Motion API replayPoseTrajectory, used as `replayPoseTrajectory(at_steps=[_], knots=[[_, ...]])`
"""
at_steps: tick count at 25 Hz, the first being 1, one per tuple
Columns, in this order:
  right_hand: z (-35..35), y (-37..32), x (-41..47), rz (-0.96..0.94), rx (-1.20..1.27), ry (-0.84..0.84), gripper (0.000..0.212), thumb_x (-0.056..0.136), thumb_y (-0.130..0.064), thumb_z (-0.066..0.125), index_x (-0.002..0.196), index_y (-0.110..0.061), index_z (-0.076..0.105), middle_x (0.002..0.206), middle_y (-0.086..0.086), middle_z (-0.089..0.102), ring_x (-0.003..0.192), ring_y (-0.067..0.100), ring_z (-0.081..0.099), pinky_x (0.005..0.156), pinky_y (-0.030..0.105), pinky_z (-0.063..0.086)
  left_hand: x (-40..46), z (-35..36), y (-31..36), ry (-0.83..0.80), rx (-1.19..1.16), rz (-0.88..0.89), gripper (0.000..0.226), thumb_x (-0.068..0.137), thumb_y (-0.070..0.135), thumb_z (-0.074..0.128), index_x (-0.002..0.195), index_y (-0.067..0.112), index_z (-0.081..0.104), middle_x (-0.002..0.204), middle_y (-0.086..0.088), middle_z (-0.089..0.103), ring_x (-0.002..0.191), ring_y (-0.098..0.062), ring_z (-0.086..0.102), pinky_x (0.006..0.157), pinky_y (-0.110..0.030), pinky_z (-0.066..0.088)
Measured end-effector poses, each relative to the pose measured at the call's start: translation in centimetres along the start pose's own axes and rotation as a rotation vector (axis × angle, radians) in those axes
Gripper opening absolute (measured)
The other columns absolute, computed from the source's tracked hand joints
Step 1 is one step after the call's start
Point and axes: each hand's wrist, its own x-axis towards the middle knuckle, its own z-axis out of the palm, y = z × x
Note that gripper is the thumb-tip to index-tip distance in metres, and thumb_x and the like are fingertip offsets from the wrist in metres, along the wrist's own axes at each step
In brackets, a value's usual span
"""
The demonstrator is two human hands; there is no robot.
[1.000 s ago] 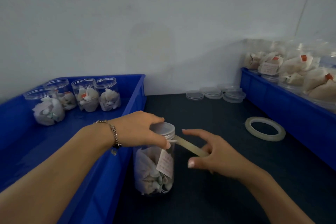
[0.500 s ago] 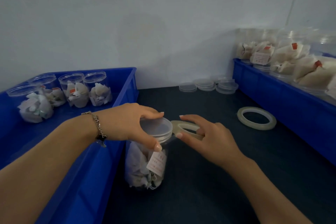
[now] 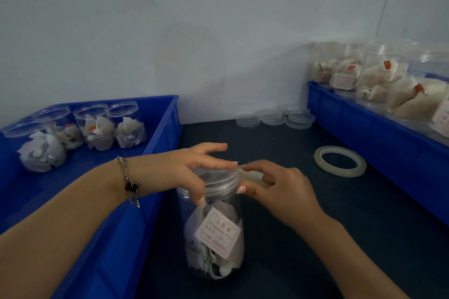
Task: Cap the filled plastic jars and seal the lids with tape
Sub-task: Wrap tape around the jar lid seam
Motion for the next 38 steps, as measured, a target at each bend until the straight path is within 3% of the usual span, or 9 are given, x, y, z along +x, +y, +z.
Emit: replayPoseTrajectory(at_steps=[2,4,8,10,14,19,25,32,38], knots=[[0.1,-0.2,-0.2,0.013,-0.027,-0.017,0.084,0.050,-0.090,0.031,0.115,-0.043,0.058,0.082,-0.018,0.060,0.075,0.000,0.057,0.066,0.016,0.046,-0.9,-0.2,0.1,-0.020,0.071,-0.046,0.083,0.044,0.025,0.064,0.099,0.081,0.039,0.148,0.030,0.006,0.139,-0.005,0.011,0.106,-0.028,0.028],[0.2,-0.6,-0.4,-0.005,-0.067,-0.050,0.081,0.053,-0.090,0.024,0.115,-0.046,0.052,0.079,-0.019,0.059,0.070,-0.001,0.056,0.062,0.016,0.044,-1.5,-0.4,0.5,-0.067,0.096,-0.135,0.083,0.050,0.026,0.063,0.108,0.076,0.031,0.149,0.025,0.017,0.134,0.004,0.026,0.103,-0.022,0.035],[0.8,-1.3,-0.8,-0.064,-0.122,-0.105,0.062,0.067,-0.085,0.017,0.115,-0.049,0.034,0.058,-0.015,0.048,0.054,0.001,0.049,0.053,0.017,0.036,-1.3,2.0,1.6,0.159,0.073,-0.130,0.070,0.059,0.078,0.062,0.116,0.046,0.037,0.112,0.017,0.055,0.094,0.001,0.061,0.081,-0.022,0.054],[0.6,-1.2,-0.6,-0.040,0.037,-0.175,0.030,0.084,-0.061,0.042,0.109,-0.049,0.031,0.061,-0.015,0.054,0.057,0.002,0.053,0.055,0.020,0.042,-0.4,2.5,1.6,0.280,0.243,-0.155,0.081,0.055,0.083,0.043,0.124,0.042,0.033,0.119,0.021,0.047,0.098,0.001,0.056,0.085,-0.021,0.050],[-0.1,-1.2,-0.3,-0.036,0.272,-0.341,0.045,0.084,-0.004,0.055,0.107,-0.037,0.034,0.080,-0.016,0.061,0.076,0.008,0.059,0.071,0.029,0.051,-0.7,0.4,0.2,0.194,0.209,-0.256,0.076,0.072,0.081,0.036,0.140,0.047,0.026,0.127,0.020,0.046,0.111,0.002,0.046,0.096,-0.018,0.035],[0.7,-1.2,-0.5,-0.113,0.008,-0.254,0.048,0.092,-0.019,0.054,0.122,-0.046,0.028,0.098,-0.017,0.062,0.084,0.006,0.060,0.074,0.026,0.051,-1.5,-0.9,-1.0,0.082,0.069,-0.279,0.045,0.074,0.069,0.046,0.116,0.063,0.030,0.113,0.018,0.060,0.104,-0.002,0.058,0.103,-0.034,0.041],[0.2,-0.2,0.1,-0.251,-0.343,-0.013,0.058,0.090,-0.021,0.055,0.137,-0.044,0.030,0.111,-0.011,0.061,0.092,0.012,0.055,0.071,0.024,0.035,-1.3,-0.3,0.0,0.087,0.052,-0.183,0.064,0.075,0.062,0.041,0.136,0.045,0.033,0.121,0.019,0.050,0.107,-0.001,0.054,0.087,-0.014,0.044],[0.1,1.1,0.8,-0.145,-0.316,0.023,0.064,0.089,-0.022,0.059,0.131,-0.046,0.016,0.105,-0.015,0.057,0.092,0.005,0.052,0.072,0.020,0.037,-1.2,0.3,1.3,0.057,-0.002,-0.088,0.054,0.082,0.050,0.050,0.133,0.034,0.045,0.124,0.010,0.049,0.106,-0.005,0.055,0.091,-0.020,0.049],[0.3,1.2,1.1,-0.025,-0.228,-0.076,0.031,0.091,-0.026,0.056,0.093,-0.041,0.029,0.085,-0.014,0.056,0.072,0.001,0.052,0.057,0.015,0.034,-1.0,0.7,1.3,-0.034,-0.077,0.018,0.055,0.077,0.035,0.059,0.130,0.038,0.047,0.129,0.026,0.050,0.114,-0.001,0.054,0.098,-0.020,0.045]])
